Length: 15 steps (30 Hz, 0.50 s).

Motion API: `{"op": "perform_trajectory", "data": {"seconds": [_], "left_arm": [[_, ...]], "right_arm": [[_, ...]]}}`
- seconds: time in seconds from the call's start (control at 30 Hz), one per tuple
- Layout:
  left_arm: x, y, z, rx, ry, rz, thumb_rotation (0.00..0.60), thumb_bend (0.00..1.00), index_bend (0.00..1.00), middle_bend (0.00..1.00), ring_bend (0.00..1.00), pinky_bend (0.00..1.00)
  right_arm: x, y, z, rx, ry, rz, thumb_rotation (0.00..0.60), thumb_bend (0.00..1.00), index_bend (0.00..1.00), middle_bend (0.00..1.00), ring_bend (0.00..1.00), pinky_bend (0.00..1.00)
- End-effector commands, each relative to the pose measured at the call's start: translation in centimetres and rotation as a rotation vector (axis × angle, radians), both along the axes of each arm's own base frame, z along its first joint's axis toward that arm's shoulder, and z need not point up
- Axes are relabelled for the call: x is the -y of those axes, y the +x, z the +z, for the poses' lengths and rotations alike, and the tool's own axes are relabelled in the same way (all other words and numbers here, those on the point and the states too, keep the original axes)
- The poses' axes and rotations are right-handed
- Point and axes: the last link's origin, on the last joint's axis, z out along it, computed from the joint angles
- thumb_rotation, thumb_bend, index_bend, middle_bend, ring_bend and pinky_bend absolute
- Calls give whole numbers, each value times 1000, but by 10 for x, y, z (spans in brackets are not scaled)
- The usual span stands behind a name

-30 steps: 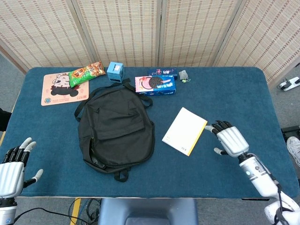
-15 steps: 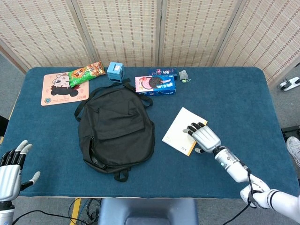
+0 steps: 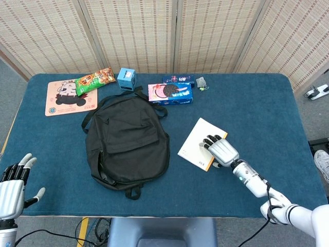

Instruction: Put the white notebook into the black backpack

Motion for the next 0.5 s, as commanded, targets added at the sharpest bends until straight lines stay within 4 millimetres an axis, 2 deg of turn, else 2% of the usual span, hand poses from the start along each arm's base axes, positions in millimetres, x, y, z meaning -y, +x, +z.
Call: {"op": "perform_trajectory", "data": {"seconds": [0.03,0.5], "left_arm": [[0,0,0,0,0,1,600,221,135,118,150,140],[-1,-2,-1,-1,-3,10,600,221,135,119,150,140]], "right_arm": [[2,0,-2,-3,4,0,600,103,218,202,116,201],[11,1,-10,-24,5,-2,600,103,218,203,115,201]]}}
